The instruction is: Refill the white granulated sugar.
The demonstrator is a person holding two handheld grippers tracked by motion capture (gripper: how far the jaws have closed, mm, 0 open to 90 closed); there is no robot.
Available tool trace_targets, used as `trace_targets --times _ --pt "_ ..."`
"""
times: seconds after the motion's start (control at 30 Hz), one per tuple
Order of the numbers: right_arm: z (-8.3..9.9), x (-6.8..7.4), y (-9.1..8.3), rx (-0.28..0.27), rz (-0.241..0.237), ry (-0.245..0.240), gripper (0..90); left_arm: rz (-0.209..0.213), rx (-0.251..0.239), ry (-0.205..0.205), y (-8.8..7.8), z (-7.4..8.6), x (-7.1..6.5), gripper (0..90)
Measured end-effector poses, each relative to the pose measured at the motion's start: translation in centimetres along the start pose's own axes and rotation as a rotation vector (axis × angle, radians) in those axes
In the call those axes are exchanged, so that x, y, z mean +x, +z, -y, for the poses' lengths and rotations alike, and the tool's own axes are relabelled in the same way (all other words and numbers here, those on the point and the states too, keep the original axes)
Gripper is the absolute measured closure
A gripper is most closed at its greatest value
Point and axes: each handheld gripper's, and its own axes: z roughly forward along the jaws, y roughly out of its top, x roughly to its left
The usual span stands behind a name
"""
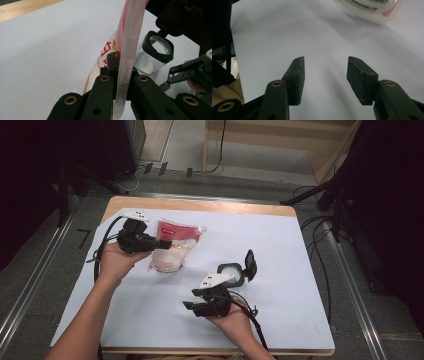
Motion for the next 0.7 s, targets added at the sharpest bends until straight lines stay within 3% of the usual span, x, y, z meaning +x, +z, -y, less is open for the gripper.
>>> trace_targets --times 0.47,0.7 --pt "-0.2 0.3 0.4 0.002 -0.005 -0.009 49.7 0.053 -0.015 -0.034 -2.3 -0.1 -1.4 90.0" --pt "-0.4 0.4 0.8 0.005 -0.006 -0.016 50.9 0.052 -0.013 -0.026 -3.3 -0.2 -2.4 90.0"
